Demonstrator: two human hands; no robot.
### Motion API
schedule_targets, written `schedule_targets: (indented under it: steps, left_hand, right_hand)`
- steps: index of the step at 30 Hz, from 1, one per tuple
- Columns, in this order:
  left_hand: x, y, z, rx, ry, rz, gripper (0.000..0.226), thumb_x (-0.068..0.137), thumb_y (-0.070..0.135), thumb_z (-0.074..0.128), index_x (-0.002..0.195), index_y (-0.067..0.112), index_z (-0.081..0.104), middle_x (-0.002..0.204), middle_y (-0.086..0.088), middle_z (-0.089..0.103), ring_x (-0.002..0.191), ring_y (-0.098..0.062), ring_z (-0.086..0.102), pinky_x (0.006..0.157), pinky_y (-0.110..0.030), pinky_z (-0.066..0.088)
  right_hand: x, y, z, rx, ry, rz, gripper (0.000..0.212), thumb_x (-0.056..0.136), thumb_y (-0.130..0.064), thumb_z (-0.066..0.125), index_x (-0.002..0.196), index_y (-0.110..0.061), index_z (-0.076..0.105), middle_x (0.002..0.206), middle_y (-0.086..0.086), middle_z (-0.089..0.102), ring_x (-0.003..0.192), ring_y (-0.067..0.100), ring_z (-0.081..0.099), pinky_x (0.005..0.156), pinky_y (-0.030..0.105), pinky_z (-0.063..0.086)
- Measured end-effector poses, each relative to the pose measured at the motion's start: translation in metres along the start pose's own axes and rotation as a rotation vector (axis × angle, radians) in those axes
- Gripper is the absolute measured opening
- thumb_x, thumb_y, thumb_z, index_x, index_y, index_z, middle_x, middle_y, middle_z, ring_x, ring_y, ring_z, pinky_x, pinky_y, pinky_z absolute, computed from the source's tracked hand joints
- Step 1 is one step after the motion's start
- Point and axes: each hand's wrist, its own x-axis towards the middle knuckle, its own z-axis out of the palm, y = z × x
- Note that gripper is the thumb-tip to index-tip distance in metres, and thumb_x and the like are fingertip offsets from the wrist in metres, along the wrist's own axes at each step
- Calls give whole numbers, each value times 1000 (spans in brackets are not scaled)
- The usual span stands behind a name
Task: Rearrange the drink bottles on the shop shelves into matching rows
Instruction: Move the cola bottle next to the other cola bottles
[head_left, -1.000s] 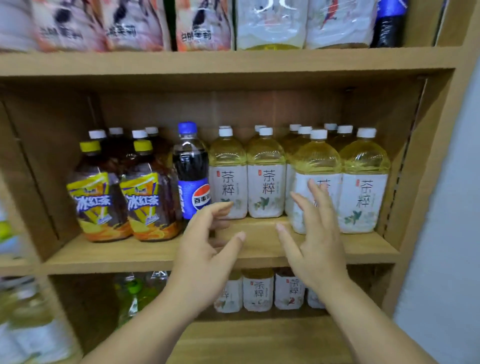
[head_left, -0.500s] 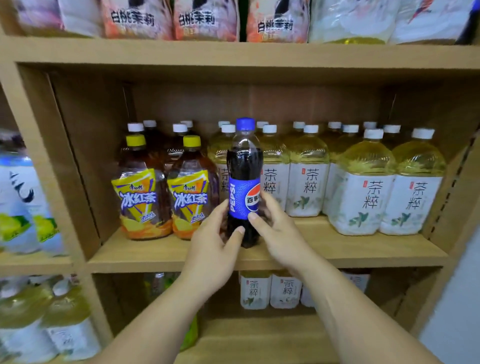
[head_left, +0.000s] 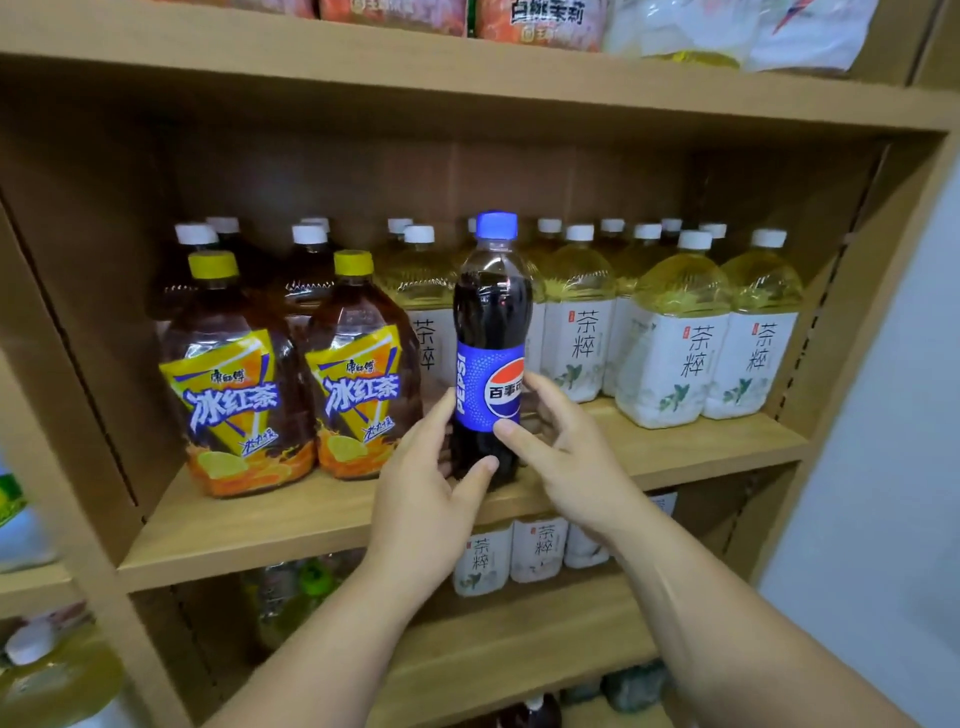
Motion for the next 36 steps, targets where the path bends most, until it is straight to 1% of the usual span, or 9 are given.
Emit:
schedule_targets:
  steps: [7, 13, 16, 20, 23, 25, 29, 33, 36]
  left_hand:
    - [-8, 27, 15, -279, -105, 45, 74, 83, -1, 80, 142, 38, 55, 136, 10, 63, 117, -3, 65, 91, -33, 61]
    - [-1, 94, 52, -365, -128, 165, 72, 82, 8, 83, 141, 41, 58, 131, 20, 65, 121, -7, 63, 88, -33, 61]
    - [10, 135, 71, -357, -112, 251, 71, 82, 8, 83, 137, 46, 57, 127, 27, 65, 120, 3, 61, 96, -25, 56]
    - [31, 193, 89, -307, -157, 364, 69, 86, 6, 79, 134, 48, 53, 127, 18, 63, 107, 7, 62, 79, -15, 56]
    - [52, 237, 98, -142, -197, 478, 68, 90, 21, 77, 147, 44, 49, 132, 18, 62, 114, 4, 59, 91, -24, 56]
    - [65, 264, 101, 4, -195, 572, 68, 91, 35, 74, 151, 41, 44, 136, 19, 59, 119, 4, 54, 102, -25, 48]
    - [96, 304, 91, 365, 31, 675, 70, 94, 48, 66, 156, 29, 38, 153, 5, 46, 140, -14, 40, 114, -26, 28]
    - [139, 313, 73, 695, 301, 736, 65, 93, 55, 61, 151, 28, 47, 156, -11, 42, 143, -35, 34, 116, -54, 31]
    - [161, 311, 68, 993, 318, 665, 66, 97, 63, 46, 158, 42, 31, 170, -9, 16, 156, -38, 9, 123, -64, 8]
  right_hand:
    - [-41, -22, -33, -26, 148, 0, 58, 94, -32, 72, 148, -32, 50, 137, -13, 65, 127, 7, 60, 107, 41, 51]
    - [-65, -65, -97, -51, 244, -88, 65, 89, -40, 66, 151, -30, 49, 136, -18, 66, 127, 2, 59, 93, 14, 51]
    - [-64, -89, -135, -110, 319, -150, 58, 94, -43, 71, 148, -32, 53, 131, -16, 69, 123, 6, 62, 95, 21, 53]
    - [-57, -116, -183, -147, 428, -239, 45, 96, -29, 72, 140, -31, 60, 121, -17, 73, 114, 4, 67, 91, 26, 56]
    - [-46, -131, -216, -157, 515, -286, 34, 99, -30, 67, 132, -32, 62, 114, -18, 74, 105, 1, 69, 83, 23, 56]
    - [-35, -139, -237, -177, 585, -321, 31, 97, -41, 64, 126, -31, 63, 108, -17, 76, 101, 3, 71, 86, 33, 58]
    - [-3, -161, -278, -229, 651, -355, 35, 97, -42, 62, 128, -25, 61, 110, -11, 75, 100, 5, 70, 93, 43, 57]
    - [37, -183, -310, -310, 652, -339, 34, 100, -40, 62, 129, -22, 60, 116, -7, 72, 105, 13, 69, 94, 46, 57]
    - [67, -192, -320, -369, 643, -309, 34, 101, -40, 62, 128, -19, 58, 122, -2, 69, 110, 20, 66, 93, 44, 56]
